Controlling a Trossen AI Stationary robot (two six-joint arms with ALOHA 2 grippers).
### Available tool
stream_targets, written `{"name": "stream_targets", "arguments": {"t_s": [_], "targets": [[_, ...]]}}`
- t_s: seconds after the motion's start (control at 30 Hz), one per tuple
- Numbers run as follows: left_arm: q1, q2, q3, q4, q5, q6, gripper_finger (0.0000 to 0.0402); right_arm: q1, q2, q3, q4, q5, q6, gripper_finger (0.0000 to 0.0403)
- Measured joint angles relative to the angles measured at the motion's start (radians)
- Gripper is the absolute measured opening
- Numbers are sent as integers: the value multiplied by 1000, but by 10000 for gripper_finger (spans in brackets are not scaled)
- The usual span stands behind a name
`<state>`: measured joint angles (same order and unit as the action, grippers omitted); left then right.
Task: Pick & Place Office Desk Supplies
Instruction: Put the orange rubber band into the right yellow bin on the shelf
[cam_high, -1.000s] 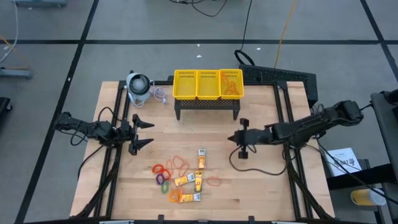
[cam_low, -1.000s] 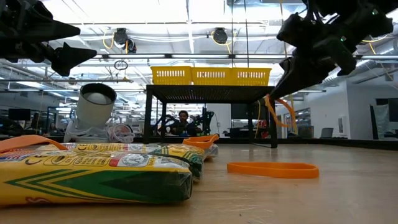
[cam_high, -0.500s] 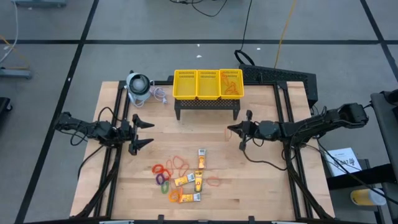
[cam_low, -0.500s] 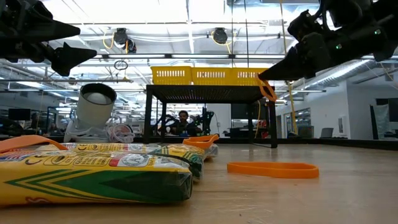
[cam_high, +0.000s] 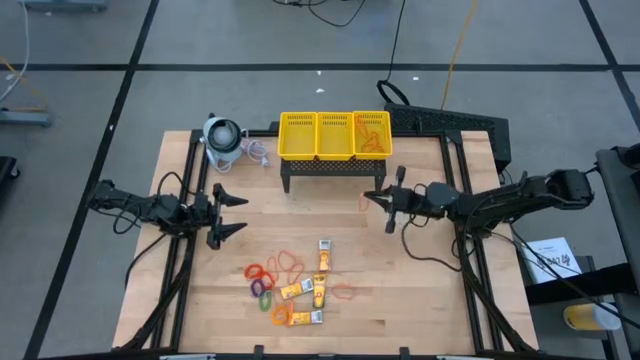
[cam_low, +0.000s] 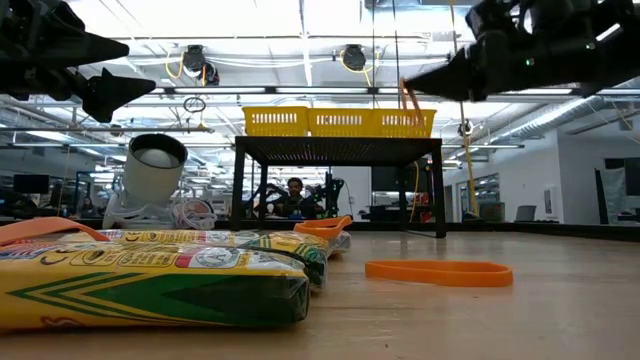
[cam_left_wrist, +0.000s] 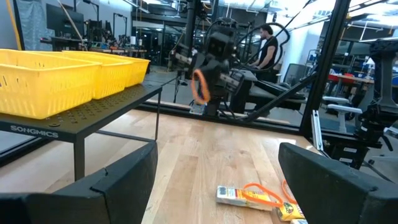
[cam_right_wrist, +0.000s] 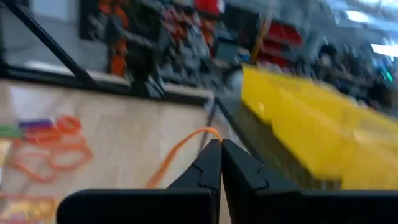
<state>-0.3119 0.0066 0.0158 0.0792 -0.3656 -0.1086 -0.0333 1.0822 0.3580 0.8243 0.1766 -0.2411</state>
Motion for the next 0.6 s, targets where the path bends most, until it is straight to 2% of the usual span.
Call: {"name": "stream_targets", "arguments": {"t_s": [0.2, 0.33, 0.5, 0.6], "targets": [[0, 0, 0, 0, 0, 0, 340, -90, 0, 0, 85, -102, -32, 0], [0, 0, 0, 0, 0, 0, 340, -121, 1, 0, 104, -100, 1, 0], [0, 0, 0, 0, 0, 0, 340, -151, 0, 26, 230, -100, -6, 0], [0, 0, 0, 0, 0, 0, 340, -158, 0, 59, 227, -99, 13, 0]]}}
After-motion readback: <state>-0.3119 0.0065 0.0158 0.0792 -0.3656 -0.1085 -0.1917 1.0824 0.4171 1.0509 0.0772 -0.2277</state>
